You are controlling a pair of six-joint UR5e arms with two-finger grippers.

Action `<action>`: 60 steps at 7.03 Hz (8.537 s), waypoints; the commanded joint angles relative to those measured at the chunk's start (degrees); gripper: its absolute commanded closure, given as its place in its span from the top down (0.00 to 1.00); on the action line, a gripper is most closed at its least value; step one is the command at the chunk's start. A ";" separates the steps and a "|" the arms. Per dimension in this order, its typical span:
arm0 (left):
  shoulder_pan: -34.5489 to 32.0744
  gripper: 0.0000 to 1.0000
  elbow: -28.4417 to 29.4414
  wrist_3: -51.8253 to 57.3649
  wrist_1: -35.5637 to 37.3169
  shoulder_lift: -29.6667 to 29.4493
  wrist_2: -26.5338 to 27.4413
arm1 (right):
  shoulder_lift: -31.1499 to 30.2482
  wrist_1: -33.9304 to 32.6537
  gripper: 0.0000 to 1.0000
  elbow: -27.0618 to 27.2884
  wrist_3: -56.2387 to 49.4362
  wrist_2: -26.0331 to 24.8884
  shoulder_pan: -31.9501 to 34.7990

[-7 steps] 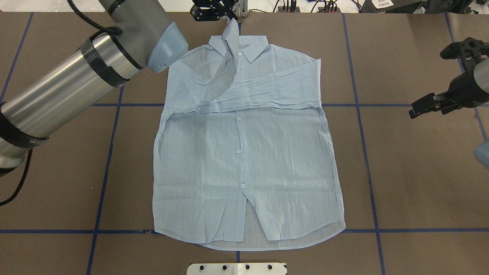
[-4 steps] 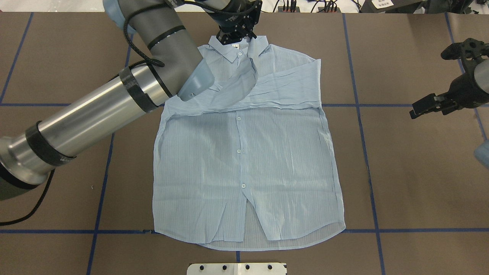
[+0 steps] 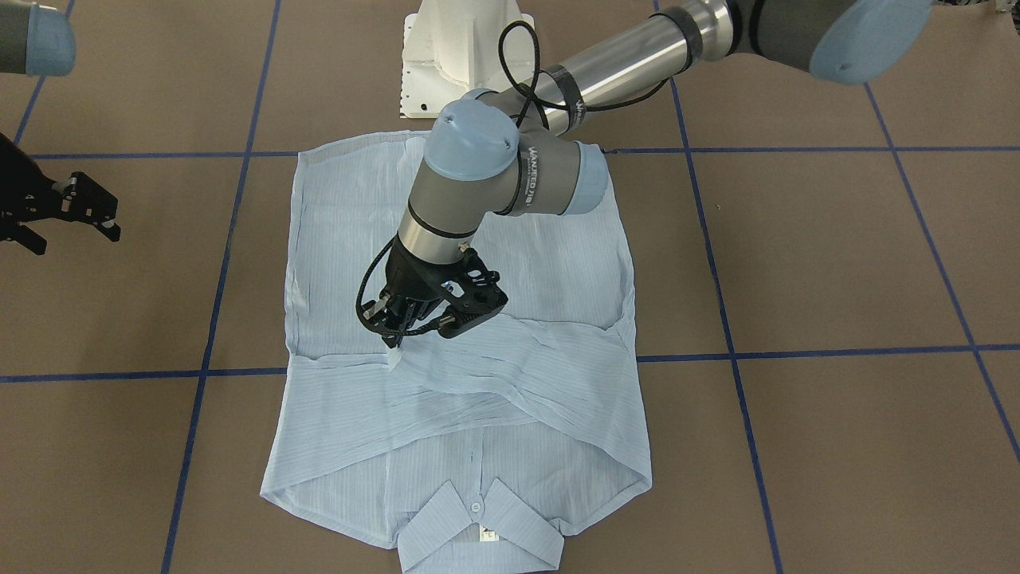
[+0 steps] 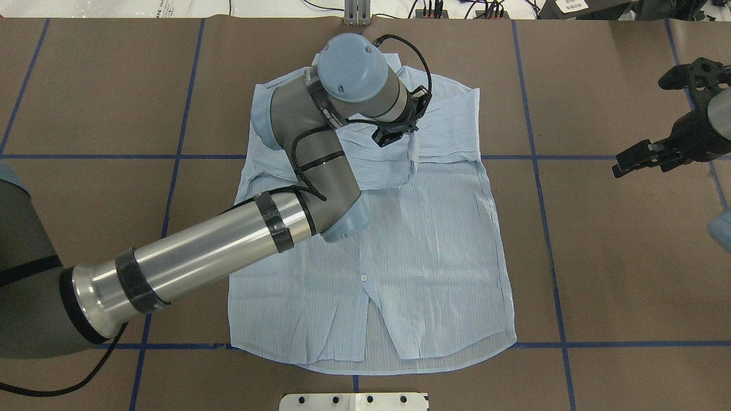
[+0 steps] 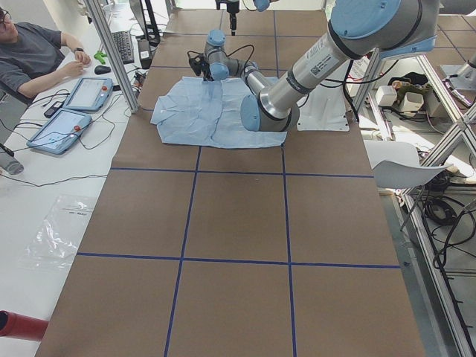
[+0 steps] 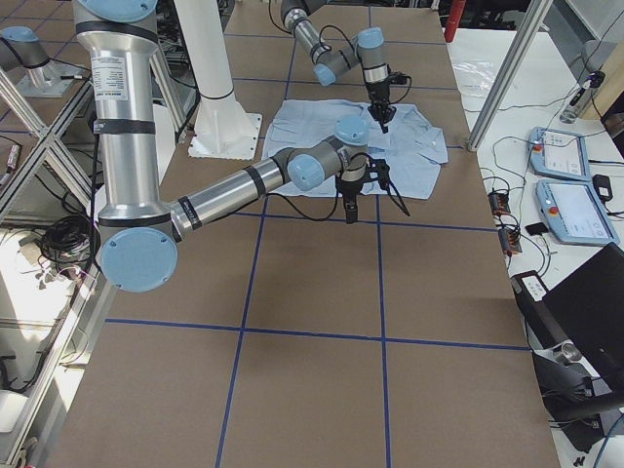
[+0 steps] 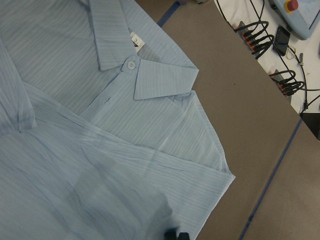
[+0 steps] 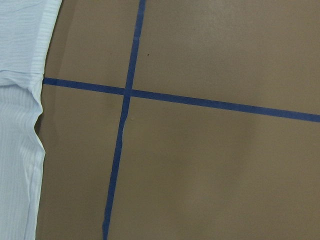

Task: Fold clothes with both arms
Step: 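Release the sleeve with the left gripper while the right gripper moves toward the hem, then move the left gripper to its hem corner while the right reaches the other, then grasp both hem corners nearest the robot with left and right grippers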

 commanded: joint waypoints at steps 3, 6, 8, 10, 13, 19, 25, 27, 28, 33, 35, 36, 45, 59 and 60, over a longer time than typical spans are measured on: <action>4.79 1.00 3.40 0.95 -5.37 -2.00 4.07 | 1.30 0.09 1.00 -0.83 0.26 -0.13 -0.16; 2.43 0.99 -2.47 6.75 -3.11 2.19 -0.90 | 1.83 1.91 1.00 -0.13 3.49 0.40 -0.86; 1.63 0.99 -16.83 12.11 8.35 10.43 -3.48 | 1.39 12.35 1.00 -0.04 18.21 -2.57 -8.12; 1.46 0.99 -33.96 17.91 14.99 23.67 -4.63 | 1.39 12.74 1.00 2.50 25.27 -11.59 -17.61; 0.40 0.99 -54.39 28.39 31.07 34.18 -5.69 | 1.13 12.74 1.00 4.88 33.54 -20.39 -28.25; 0.31 0.96 -57.61 27.96 31.27 36.50 -5.25 | -2.30 12.13 0.94 4.72 40.26 -27.64 -43.13; -0.83 0.92 -57.43 28.13 31.27 36.58 -5.25 | -2.47 12.04 0.46 3.39 40.26 -22.73 -43.76; -1.27 0.91 -57.43 28.31 31.27 36.58 -5.25 | -2.39 12.04 0.37 3.04 40.26 -22.45 -43.93; -1.36 0.90 -57.26 28.31 31.27 36.58 -5.25 | -2.48 12.04 0.27 3.04 40.26 -22.10 -43.85; 0.04 0.84 -56.02 28.14 30.13 41.56 -3.94 | -3.27 12.13 0.00 6.63 40.26 -20.43 -42.71; 7.13 0.84 -56.46 23.34 29.43 46.22 0.10 | -3.53 12.13 0.00 6.56 40.34 -20.60 -42.35; 12.21 0.84 -56.46 19.82 28.38 48.34 2.81 | -3.79 12.13 0.00 6.56 40.34 -20.78 -42.27; 19.99 0.60 -56.11 15.74 28.19 51.00 3.72 | -3.79 12.30 0.00 7.44 40.34 -21.13 -41.56; 19.39 0.00 -62.25 21.10 29.16 52.92 2.84 | -3.44 12.74 0.00 9.63 40.26 -15.54 -35.87; 18.08 0.00 -63.92 21.10 29.16 53.10 1.71 | -3.18 12.83 0.00 9.81 40.26 -12.64 -33.06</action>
